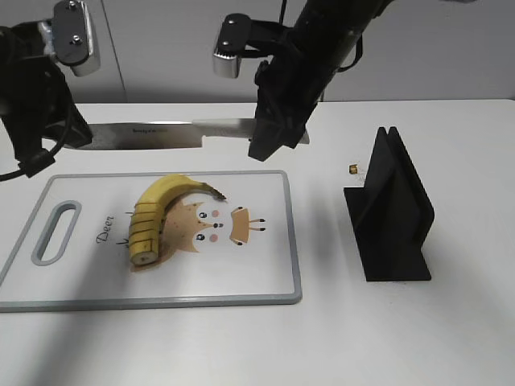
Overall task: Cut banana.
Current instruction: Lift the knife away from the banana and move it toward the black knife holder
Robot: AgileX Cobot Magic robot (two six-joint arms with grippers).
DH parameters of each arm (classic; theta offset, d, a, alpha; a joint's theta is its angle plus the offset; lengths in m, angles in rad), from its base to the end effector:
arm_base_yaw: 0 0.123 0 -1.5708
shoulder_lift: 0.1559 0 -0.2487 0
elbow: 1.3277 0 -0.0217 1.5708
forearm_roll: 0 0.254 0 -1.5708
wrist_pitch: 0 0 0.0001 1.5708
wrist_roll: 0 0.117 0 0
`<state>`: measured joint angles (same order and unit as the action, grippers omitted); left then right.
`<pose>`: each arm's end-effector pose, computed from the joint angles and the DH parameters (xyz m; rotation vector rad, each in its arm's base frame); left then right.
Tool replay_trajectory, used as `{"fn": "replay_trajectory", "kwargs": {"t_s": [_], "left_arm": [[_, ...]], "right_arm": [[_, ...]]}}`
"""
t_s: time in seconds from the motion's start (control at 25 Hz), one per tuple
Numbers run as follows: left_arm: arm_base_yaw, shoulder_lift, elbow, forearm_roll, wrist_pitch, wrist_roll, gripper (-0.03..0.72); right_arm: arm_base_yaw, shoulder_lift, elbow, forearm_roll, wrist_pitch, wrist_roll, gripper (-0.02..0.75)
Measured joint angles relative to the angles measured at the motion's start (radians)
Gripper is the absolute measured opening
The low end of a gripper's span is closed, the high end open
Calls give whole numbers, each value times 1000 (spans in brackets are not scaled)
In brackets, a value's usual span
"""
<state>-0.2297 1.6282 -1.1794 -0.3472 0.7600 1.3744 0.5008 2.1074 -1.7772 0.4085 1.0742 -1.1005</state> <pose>0.3349 -0.1065 0.1956 1.6876 1.9919 -0.0058 0.3680 0.2480 0.1693 -1.8319 2.0663 0.4085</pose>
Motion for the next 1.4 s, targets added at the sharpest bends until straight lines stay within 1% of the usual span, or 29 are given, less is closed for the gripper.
{"fn": "replay_trajectory", "kwargs": {"t_s": [0.28, 0.32, 0.36, 0.44, 0.56, 0.64, 0.68, 0.8, 0.92, 1.0, 1.08, 1.16, 1.28, 1.4], "left_arm": [[-1, -27, 0, -18, 18, -3, 29], [-1, -27, 0, -23, 18, -3, 34], [-1, -27, 0, -27, 18, -6, 56], [-1, -27, 0, -51, 0, -24, 154], [-9, -29, 0, -119, -27, -41, 399], [-11, -29, 0, -139, -44, -44, 521], [-11, -30, 0, -153, -55, -44, 566], [-11, -41, 0, -168, -66, -55, 618], [-11, -65, 0, -158, -85, -119, 628], [-11, -85, 0, -115, -101, -224, 628], [-8, -106, -1, -35, -112, -379, 628], [2, -125, -12, 74, -96, -578, 628], [31, -138, -62, 202, 4, -827, 626], [73, -138, -120, 270, 146, -1019, 618]], "right_arm": [[0, -33, -1, -5, 15, 0, 185], [0, -33, -1, -9, 15, -7, 185], [0, -33, -1, -9, 15, -17, 183], [0, -33, -1, -7, 27, -29, 172], [7, -33, -1, 31, 22, -26, 164], [9, -33, -1, 39, 22, -26, 164], [9, -33, -1, 39, 22, -26, 164], [9, -33, -1, 29, 33, -23, 164], [9, -34, -1, 27, 46, -20, 164], [9, -38, -1, 25, 58, -17, 164], [9, -50, -1, 9, 65, 2, 164], [9, -65, -1, -12, 71, 44, 164], [9, -92, -5, -45, 80, 132, 164], [9, -111, -12, -49, 114, 235, 164]]}}
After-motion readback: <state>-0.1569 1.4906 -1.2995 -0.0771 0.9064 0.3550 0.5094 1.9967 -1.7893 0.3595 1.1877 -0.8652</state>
